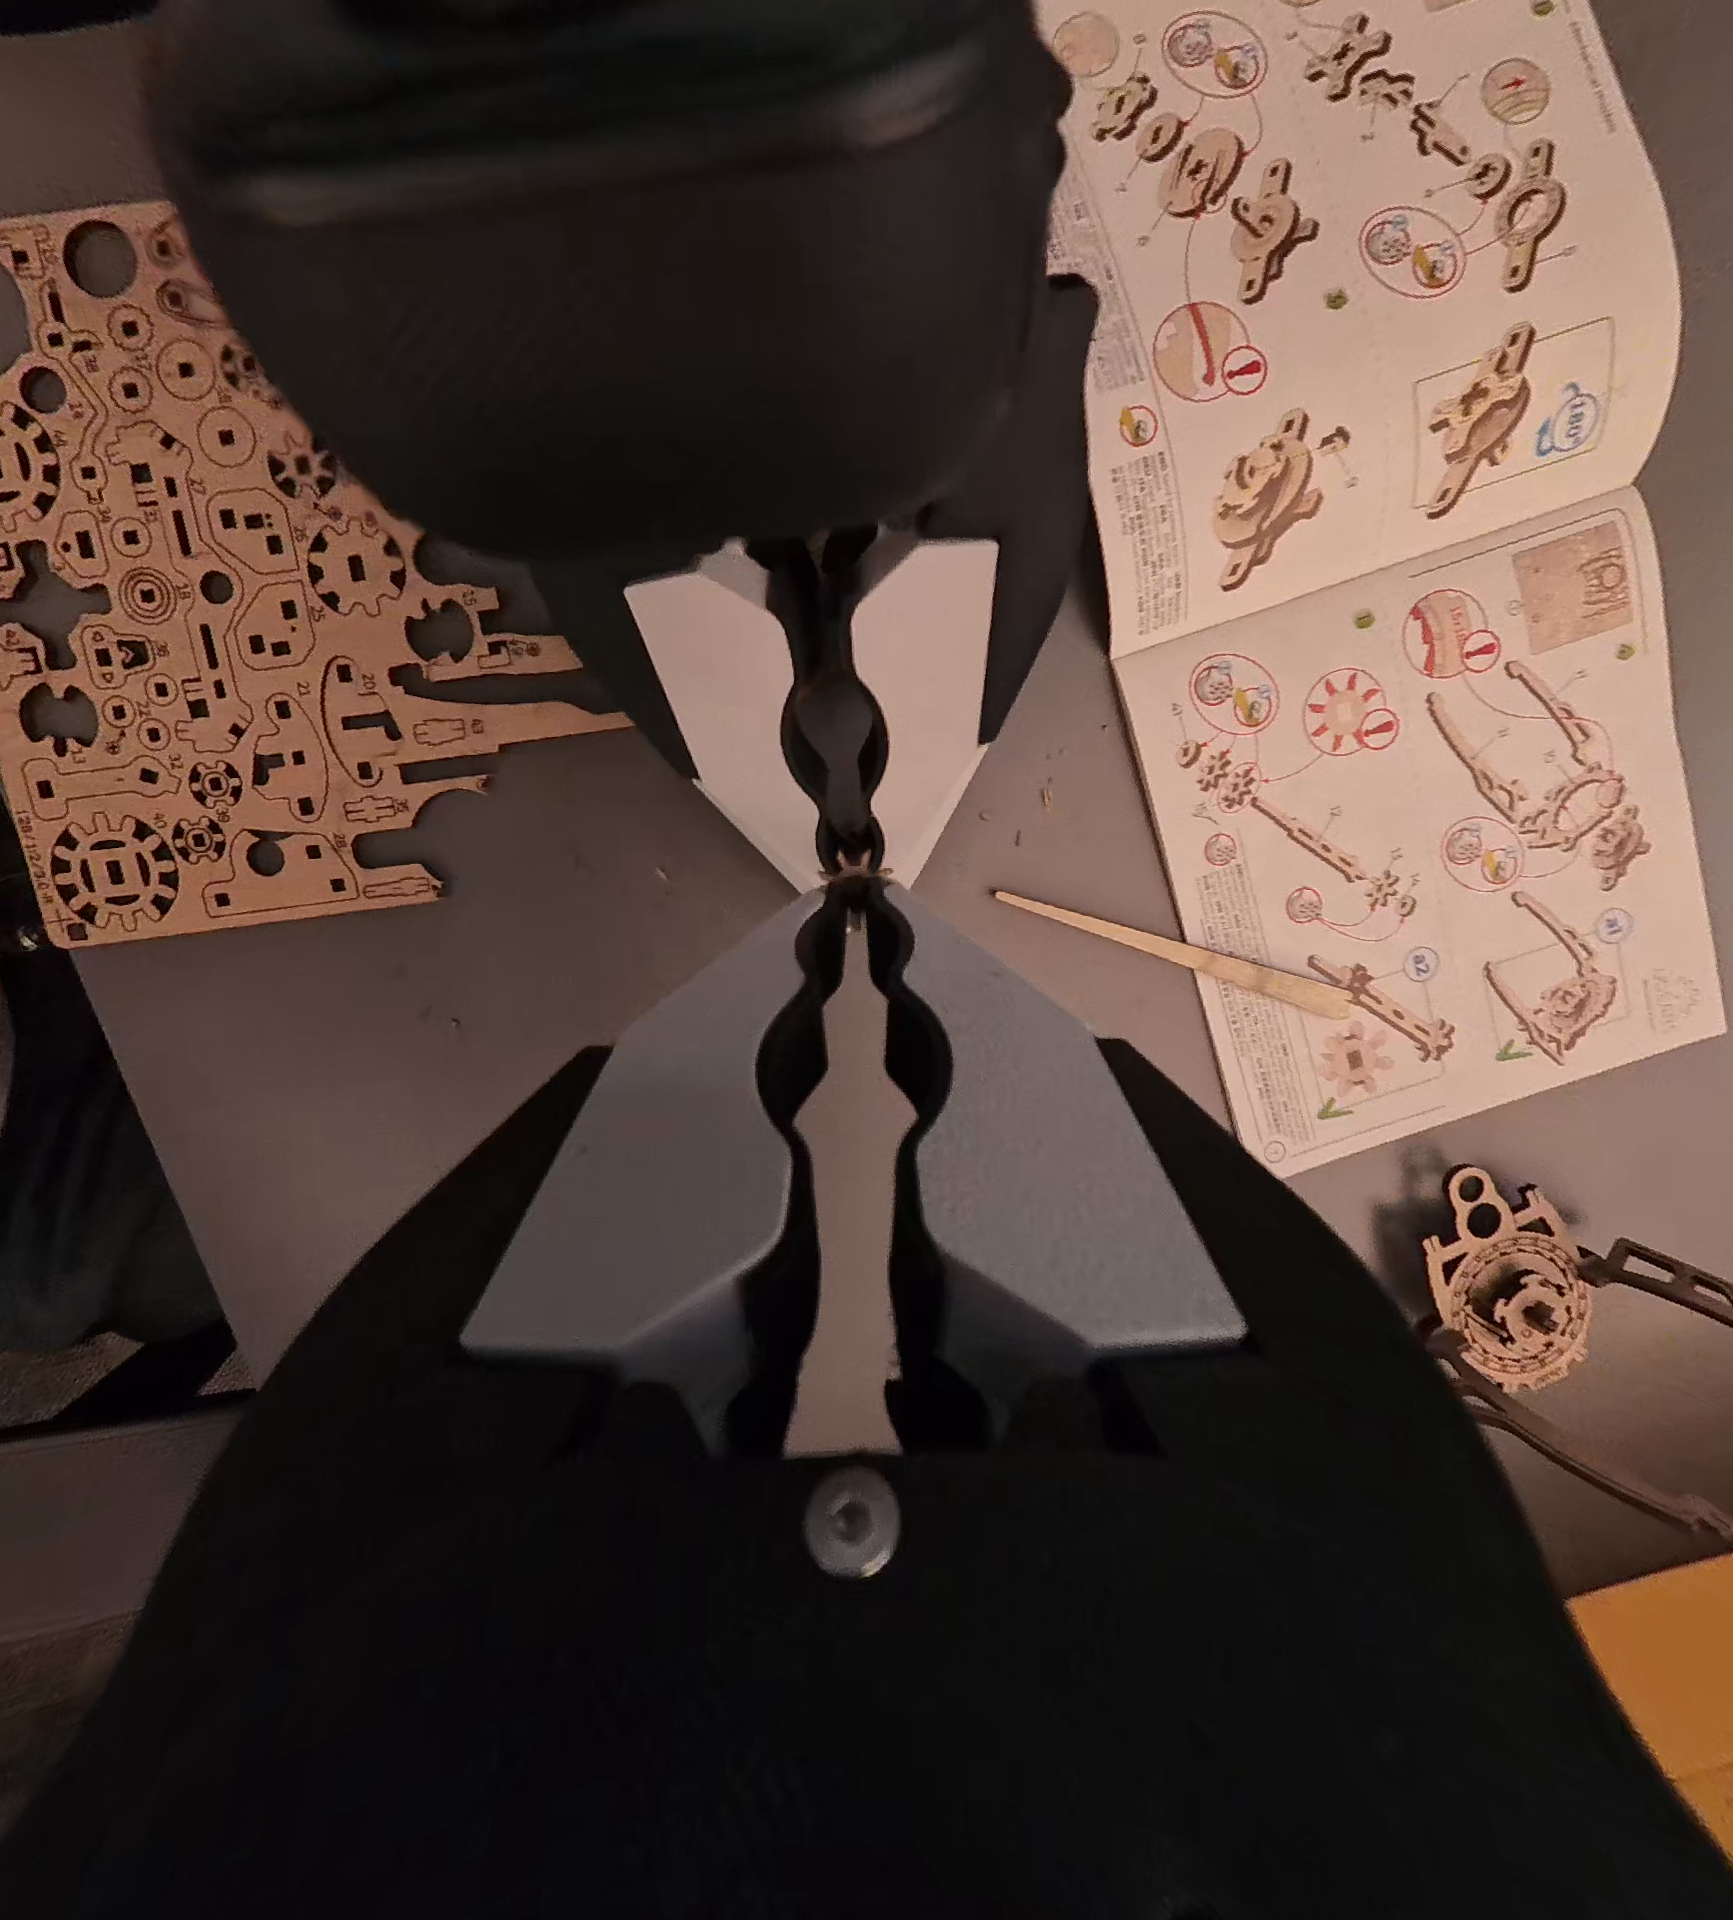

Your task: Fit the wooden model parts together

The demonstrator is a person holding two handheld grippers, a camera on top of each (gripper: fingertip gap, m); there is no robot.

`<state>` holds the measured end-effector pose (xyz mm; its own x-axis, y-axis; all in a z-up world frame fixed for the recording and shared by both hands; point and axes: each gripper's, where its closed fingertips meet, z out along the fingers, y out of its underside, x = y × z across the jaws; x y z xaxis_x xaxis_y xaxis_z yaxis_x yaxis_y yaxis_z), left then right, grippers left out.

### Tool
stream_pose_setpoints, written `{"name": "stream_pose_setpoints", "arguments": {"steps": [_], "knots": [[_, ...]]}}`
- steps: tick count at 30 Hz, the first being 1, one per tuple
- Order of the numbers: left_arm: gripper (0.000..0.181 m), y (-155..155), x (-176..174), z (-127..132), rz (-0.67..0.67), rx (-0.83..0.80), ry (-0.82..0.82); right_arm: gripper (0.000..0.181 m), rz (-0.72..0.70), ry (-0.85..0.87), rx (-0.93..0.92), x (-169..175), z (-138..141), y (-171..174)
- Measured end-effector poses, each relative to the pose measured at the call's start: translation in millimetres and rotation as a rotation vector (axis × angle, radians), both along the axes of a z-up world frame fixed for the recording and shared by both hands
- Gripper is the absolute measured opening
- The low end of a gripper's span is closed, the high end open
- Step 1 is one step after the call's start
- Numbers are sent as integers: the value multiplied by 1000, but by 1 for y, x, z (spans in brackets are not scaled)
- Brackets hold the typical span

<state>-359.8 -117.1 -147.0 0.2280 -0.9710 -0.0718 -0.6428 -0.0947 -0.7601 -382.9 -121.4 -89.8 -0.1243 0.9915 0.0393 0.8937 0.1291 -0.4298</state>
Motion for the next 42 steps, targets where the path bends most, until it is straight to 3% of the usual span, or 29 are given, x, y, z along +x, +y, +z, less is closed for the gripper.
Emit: {"name": "stream_pose_setpoints", "arguments": {"steps": [10,13,17,21,26,35,38,42], "knots": [[0,1,3,-1,-5,11,12,13,7,-111,-4,14,6,1],[0,1,2,-1,-7,6,11,12,32,-52,-6,2,17,0],[0,1,2,0,-8,-17,2,10,70,-126,40,2,6,4],[0,1,1,0,-7,-26,-2,8,86,-120,78,3,19,4],[0,1,1,-1,-9,-28,-3,4,101,-186,50,6,-2,3],[0,0,1,-1,-18,-34,-5,1,110,-151,64,2,10,2],[0,0,1,-1,-18,-32,-3,0,106,-189,52,3,-2,2],[0,0,1,-1,-21,-23,-1,3,96,-124,37,-1,11,0]]}}
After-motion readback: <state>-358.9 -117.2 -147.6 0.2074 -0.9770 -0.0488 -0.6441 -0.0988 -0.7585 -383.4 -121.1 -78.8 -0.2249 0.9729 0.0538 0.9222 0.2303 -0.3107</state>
